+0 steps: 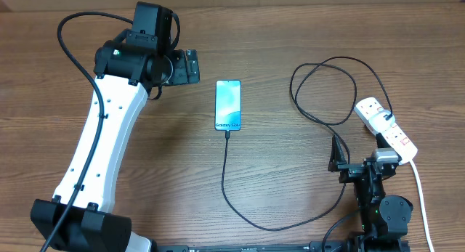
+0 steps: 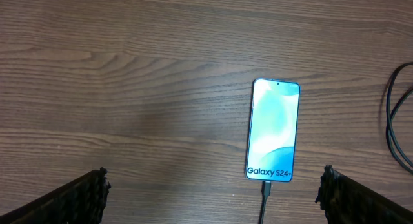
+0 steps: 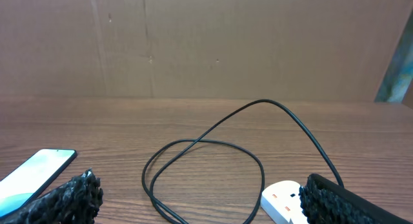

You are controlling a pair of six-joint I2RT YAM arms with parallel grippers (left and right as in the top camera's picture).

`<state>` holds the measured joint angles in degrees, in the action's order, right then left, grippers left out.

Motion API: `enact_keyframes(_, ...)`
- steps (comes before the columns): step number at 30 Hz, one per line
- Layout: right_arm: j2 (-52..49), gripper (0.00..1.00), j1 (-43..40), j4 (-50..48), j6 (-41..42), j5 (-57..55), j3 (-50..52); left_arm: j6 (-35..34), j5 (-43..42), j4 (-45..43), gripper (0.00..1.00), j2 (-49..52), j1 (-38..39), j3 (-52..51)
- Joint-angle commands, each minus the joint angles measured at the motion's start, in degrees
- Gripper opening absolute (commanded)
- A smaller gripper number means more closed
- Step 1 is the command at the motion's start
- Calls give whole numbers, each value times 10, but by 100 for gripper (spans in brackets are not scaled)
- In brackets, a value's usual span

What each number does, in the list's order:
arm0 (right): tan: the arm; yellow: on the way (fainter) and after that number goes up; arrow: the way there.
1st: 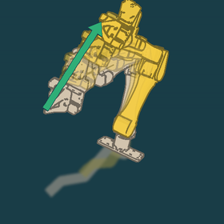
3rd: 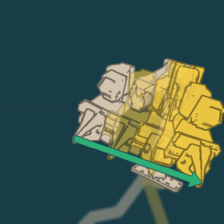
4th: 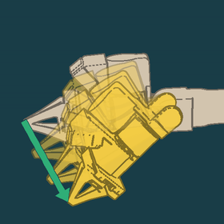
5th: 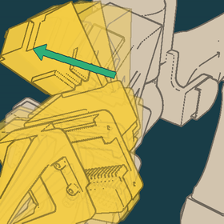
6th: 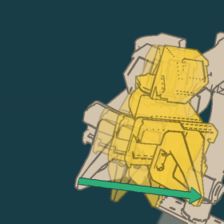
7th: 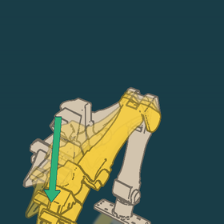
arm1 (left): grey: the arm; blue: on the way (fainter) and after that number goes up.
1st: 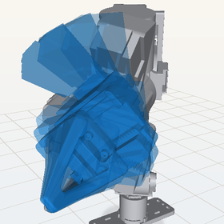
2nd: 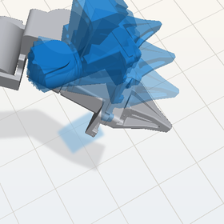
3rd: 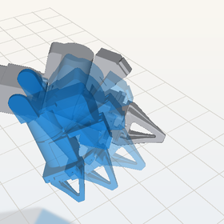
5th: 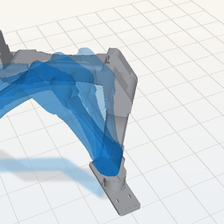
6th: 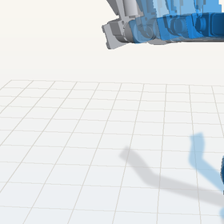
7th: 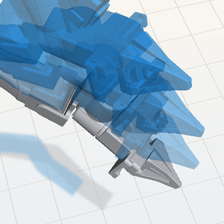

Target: Plug charger to phone and switch on socket

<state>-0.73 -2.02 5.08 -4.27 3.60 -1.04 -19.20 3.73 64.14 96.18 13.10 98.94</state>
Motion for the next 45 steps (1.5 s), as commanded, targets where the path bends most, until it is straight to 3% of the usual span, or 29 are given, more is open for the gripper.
enact_keyframes(1, 6, 100, 4, -4, -3, -5, 6, -5, 8, 2, 99, 5, 0, 2)
enact_keyframes(15, 6, 100, 4, -4, -3, -5, 6, -5, 26, 6, 99, -39, 2, -36)
enact_keyframes(28, 6, 100, 4, -4, -3, -5, 6, 96, 30, -259, 100, -255, -4, -339)
enact_keyframes(31, 6, 100, 4, -4, -3, -5, 6, 131, -9, -277, 100, -291, -4, -393)
enact_keyframes(39, 6, 100, 3, -4, -3, -5, 6, 132, -44, -317, 100, -382, -7, -511)
enact_keyframes(45, 6, 100, 4, -4, -3, -5, 6, 124, -144, -323, 100, -450, -61, -606)
